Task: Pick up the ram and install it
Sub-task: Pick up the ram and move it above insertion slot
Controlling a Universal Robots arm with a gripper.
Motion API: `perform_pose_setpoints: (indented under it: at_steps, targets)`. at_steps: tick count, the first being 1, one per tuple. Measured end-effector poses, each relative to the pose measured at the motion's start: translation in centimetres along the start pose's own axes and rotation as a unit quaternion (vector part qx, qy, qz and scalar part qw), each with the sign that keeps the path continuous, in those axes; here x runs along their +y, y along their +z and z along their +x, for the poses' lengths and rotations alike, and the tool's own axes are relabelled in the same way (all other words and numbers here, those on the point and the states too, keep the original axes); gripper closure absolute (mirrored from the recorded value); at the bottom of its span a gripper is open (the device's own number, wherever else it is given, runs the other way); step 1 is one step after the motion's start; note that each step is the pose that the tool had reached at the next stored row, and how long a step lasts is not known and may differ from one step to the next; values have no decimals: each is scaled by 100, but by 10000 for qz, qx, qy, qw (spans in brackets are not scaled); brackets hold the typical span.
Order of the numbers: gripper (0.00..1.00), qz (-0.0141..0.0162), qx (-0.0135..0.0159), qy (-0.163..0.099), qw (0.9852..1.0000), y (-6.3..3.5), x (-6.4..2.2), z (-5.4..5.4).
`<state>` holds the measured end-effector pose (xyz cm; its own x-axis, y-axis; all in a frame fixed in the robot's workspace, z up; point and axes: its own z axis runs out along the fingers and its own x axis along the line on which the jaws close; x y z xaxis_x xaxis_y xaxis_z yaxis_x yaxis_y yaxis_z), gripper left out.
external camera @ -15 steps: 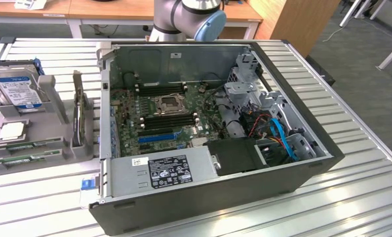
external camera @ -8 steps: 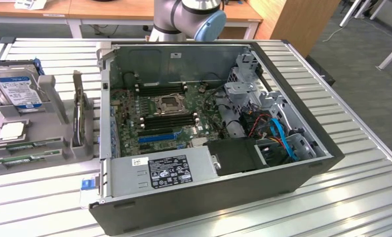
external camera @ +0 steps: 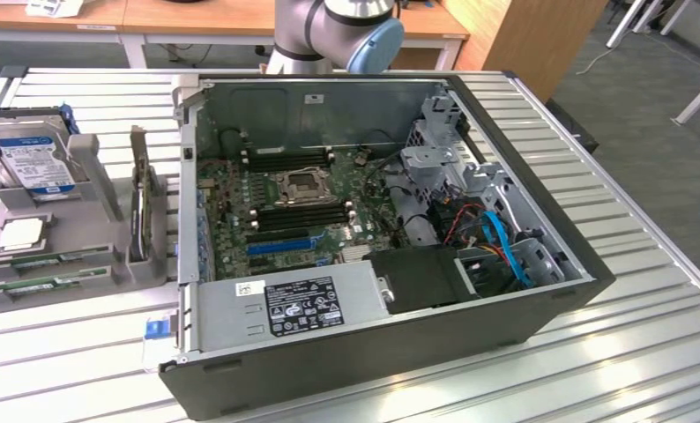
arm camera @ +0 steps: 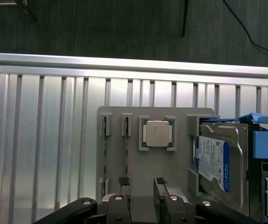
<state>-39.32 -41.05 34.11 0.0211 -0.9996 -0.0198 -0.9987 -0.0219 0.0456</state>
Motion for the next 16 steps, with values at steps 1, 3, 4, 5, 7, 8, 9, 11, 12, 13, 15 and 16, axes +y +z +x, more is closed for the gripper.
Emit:
perform_pose_setpoints:
  at_steps: [1, 3, 4, 5, 7, 8, 9, 11, 12, 13, 15, 16]
  targets:
    - [67, 0, 0, 0, 10000, 14, -1, 0]
    - [67, 1, -1, 0, 10000, 41, -2, 1]
    - [67, 0, 0, 0, 10000, 54, -3, 1]
    - [67, 0, 0, 0, 10000, 68, -3, 1]
    - [67, 0, 0, 0, 10000, 92, -4, 2]
    - [67, 0, 0, 0, 10000, 105, -5, 2]
    - [67, 0, 0, 0, 10000, 116, -5, 2]
    - [67, 0, 0, 0, 10000, 139, -6, 3]
    - [67, 0, 0, 0, 10000, 150, -7, 3]
    - [67, 0, 0, 0, 10000, 161, -7, 3]
    - [67, 0, 0, 0, 10000, 183, -8, 3]
    - [67, 0, 0, 0, 10000, 195, -9, 4]
